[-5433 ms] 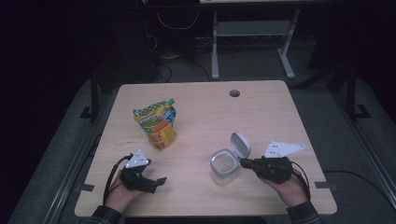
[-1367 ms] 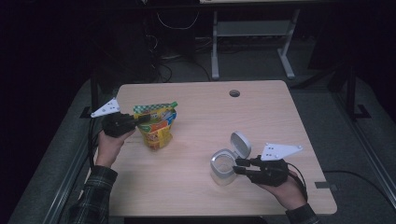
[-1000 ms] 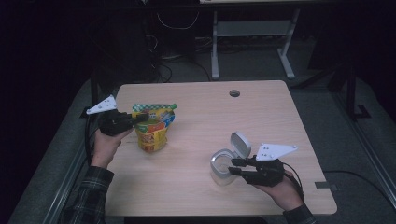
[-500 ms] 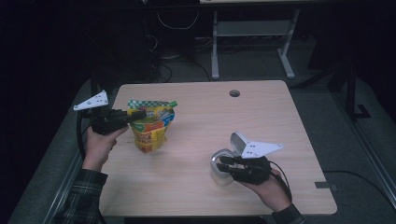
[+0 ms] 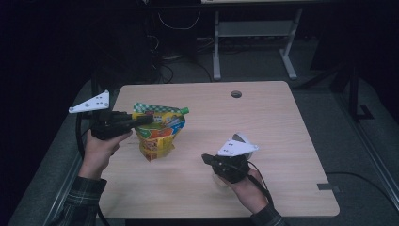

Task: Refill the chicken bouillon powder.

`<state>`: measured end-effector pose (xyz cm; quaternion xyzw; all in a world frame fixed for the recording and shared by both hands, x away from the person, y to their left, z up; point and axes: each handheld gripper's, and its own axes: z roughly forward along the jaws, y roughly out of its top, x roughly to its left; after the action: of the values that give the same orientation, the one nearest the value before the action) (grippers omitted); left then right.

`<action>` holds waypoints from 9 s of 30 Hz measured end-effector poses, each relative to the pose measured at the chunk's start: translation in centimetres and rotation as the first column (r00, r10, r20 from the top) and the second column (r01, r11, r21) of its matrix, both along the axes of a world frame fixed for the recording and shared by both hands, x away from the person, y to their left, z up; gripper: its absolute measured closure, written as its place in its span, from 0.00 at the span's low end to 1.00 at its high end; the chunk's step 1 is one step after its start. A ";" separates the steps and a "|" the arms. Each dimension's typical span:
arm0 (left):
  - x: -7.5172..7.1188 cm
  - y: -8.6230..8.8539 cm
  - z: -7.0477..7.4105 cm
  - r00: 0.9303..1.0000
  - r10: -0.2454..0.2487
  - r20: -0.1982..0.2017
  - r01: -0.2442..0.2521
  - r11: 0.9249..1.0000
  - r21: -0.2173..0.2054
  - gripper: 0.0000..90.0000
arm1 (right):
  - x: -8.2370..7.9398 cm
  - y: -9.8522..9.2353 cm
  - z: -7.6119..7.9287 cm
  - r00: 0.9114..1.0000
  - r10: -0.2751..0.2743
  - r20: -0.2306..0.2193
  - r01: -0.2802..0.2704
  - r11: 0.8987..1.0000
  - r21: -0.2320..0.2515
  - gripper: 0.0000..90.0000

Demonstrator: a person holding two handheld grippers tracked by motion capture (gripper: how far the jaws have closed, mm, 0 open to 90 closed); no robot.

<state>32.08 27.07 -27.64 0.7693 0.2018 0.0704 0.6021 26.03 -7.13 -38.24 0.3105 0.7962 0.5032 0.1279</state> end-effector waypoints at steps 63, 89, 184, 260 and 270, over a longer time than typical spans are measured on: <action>0.1 -6.8 1.9 0.959 -0.269 -0.084 0.278 0.953 0.118 1.00 | -1.3 7.4 -2.9 0.970 -0.047 0.240 0.067 0.995 -0.074 1.00; 0.2 -9.3 2.3 0.964 -0.236 -0.118 0.257 0.943 0.212 1.00 | -1.5 8.5 -3.2 0.968 0.020 0.251 -0.011 0.999 -0.036 1.00; 3.5 -22.6 1.0 0.923 -0.208 -0.323 0.364 0.745 0.559 0.97 | -1.6 6.7 -4.4 0.960 0.007 0.280 -0.067 0.976 0.205 1.00; 3.0 -25.3 1.7 0.916 -0.090 -0.391 0.342 0.684 0.645 0.98 | -2.1 6.6 -3.5 0.951 0.000 0.309 -0.089 0.959 0.271 1.00; 3.0 -25.7 1.9 0.918 -0.088 -0.388 0.342 0.674 0.655 0.98 | -2.0 6.4 -3.3 0.951 -0.007 0.311 -0.085 0.956 0.281 1.00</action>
<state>35.06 1.33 -25.76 0.9602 0.1616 -0.0572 0.2207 23.99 -0.69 -41.53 0.2275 0.6899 0.6595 0.1934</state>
